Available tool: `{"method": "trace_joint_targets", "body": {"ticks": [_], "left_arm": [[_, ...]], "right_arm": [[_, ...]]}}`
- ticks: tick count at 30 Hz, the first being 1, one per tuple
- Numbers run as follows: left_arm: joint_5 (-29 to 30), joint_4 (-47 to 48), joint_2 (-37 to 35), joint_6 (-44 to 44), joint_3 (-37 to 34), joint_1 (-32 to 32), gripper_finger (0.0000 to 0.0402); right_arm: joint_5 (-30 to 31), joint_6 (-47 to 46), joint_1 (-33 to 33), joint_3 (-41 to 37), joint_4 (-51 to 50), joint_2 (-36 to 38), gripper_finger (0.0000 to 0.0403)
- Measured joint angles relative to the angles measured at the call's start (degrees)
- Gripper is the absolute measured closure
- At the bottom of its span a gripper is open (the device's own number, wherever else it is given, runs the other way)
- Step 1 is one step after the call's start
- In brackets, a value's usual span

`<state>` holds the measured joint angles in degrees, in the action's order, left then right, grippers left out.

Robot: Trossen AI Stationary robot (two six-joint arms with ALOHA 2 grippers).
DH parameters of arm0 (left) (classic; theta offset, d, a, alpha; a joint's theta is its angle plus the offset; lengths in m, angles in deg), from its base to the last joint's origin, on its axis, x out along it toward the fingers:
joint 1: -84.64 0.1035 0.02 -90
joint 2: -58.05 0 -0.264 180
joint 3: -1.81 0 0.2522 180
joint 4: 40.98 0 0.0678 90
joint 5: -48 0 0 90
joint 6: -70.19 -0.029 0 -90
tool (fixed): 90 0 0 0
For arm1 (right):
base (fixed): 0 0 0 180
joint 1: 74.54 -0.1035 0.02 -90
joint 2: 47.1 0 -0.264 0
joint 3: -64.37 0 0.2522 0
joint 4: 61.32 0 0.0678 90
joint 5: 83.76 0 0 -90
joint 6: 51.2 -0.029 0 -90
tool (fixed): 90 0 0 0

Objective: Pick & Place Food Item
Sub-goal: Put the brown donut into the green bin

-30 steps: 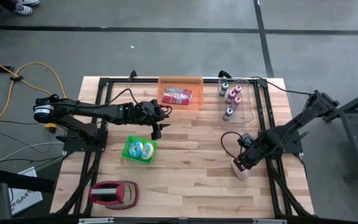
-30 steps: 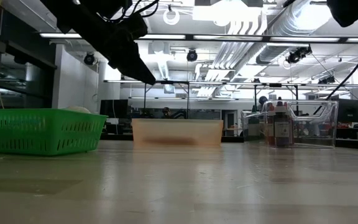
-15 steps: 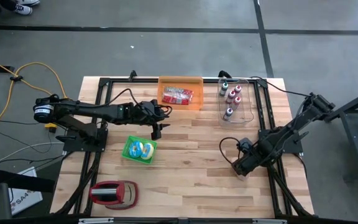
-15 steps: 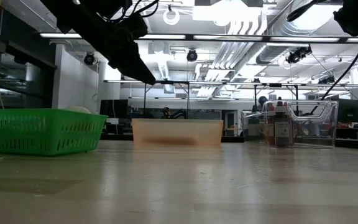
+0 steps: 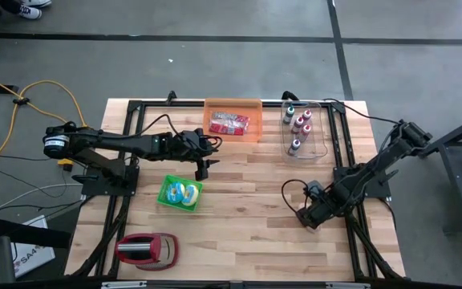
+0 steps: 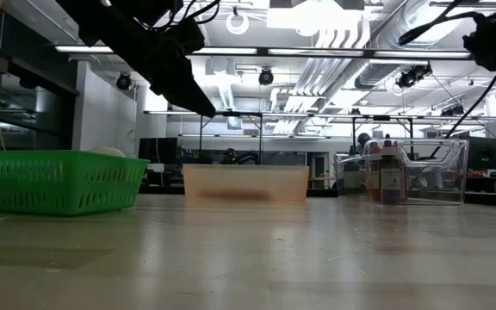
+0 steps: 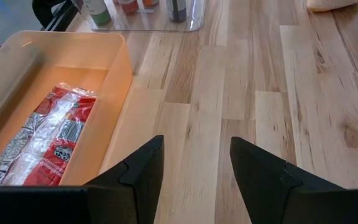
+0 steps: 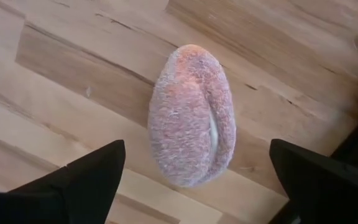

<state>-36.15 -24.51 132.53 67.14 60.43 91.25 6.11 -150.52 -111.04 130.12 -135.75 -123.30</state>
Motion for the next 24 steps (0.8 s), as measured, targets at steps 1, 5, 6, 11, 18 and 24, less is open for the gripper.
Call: {"method": "trace_joint_targets", "body": {"ticks": [1,5,6,11,18,24], "left_arm": [[0.0,0.0,0.0,0.0,0.0,0.0,0.0222],[0.0,0.0,0.0,0.0,0.0,0.0,0.0222],[0.0,0.0,0.0,0.0,0.0,0.0,0.0222],[0.0,0.0,0.0,0.0,0.0,0.0,0.0222],[0.0,0.0,0.0,0.0,0.0,0.0,0.0222],[0.0,0.0,0.0,0.0,0.0,0.0,0.0222]], "right_arm": [[0.0,-0.7,-0.4,-0.5,0.5,0.0,0.0013],[0.1,-3.4,-2.1,-2.0,3.2,0.0,0.0013],[0.2,-4.2,-2.6,-2.3,3.8,0.0,0.0013],[1.6,-7.9,-5.7,-4.6,7.7,0.0,0.0013],[4.3,-10.6,-8.4,-7.8,11.8,0.0,0.0014],[4.7,-9.9,-8.6,-9.1,13.5,-2.0,0.0014]]}}
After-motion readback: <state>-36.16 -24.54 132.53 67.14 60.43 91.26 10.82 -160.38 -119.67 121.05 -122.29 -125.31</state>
